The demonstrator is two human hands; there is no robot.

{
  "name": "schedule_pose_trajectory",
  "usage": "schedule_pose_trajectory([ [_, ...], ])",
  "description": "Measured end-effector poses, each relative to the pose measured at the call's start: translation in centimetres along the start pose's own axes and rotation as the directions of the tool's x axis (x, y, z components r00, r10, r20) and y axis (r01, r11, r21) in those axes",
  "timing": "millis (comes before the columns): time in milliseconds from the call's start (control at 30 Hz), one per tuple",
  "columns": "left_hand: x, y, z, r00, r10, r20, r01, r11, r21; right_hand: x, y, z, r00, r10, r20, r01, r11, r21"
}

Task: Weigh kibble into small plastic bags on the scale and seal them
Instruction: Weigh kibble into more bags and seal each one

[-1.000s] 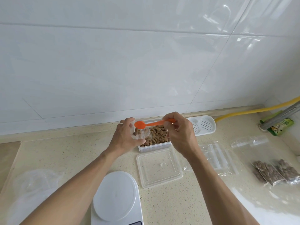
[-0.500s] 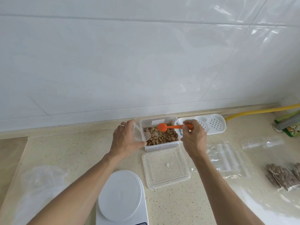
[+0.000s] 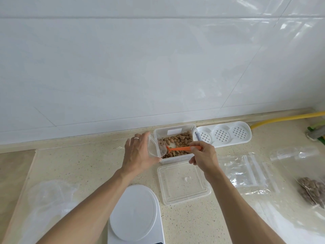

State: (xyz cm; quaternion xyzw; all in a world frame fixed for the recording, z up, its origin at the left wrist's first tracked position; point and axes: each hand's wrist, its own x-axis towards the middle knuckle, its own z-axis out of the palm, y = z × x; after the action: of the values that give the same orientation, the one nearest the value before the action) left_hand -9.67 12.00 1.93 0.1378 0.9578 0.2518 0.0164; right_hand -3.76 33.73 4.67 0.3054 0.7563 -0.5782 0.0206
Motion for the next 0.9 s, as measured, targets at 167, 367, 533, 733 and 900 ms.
schedule_pose_trajectory([
  [167, 0.1, 1.1, -0.8, 0.999, 0.040, -0.026, -0.037, 0.995, 0.094, -0.4, -0.2, -1.3, 0.992, 0.093, -0.086, -0.078, 0.984, 0.161],
  [367, 1.3, 2.2, -0.9, 1.000, -0.015, 0.024, 0.011, 0.985, 0.172, -1.3, -1.9, -3.4, 0.989, 0.045, -0.139, -0.012, 0.973, 0.231],
  [533, 2.0, 3.1, -0.6, 0.998, -0.032, 0.057, 0.028, 0.998, 0.055, -2.8, -4.3, -3.4, 0.974, -0.216, -0.069, 0.219, 0.975, 0.037],
  [733, 1.8, 3.0, -0.4, 0.994, -0.051, 0.096, 0.071, 0.974, -0.217, -4.3, -6.4, -1.8, 0.816, -0.565, 0.120, 0.573, 0.763, -0.299],
  [900, 1.5, 2.1, -0.7, 0.993, -0.076, 0.089, 0.096, 0.963, -0.251, -4.2, -6.4, -2.1, 0.802, -0.596, 0.045, 0.582, 0.761, -0.285],
])
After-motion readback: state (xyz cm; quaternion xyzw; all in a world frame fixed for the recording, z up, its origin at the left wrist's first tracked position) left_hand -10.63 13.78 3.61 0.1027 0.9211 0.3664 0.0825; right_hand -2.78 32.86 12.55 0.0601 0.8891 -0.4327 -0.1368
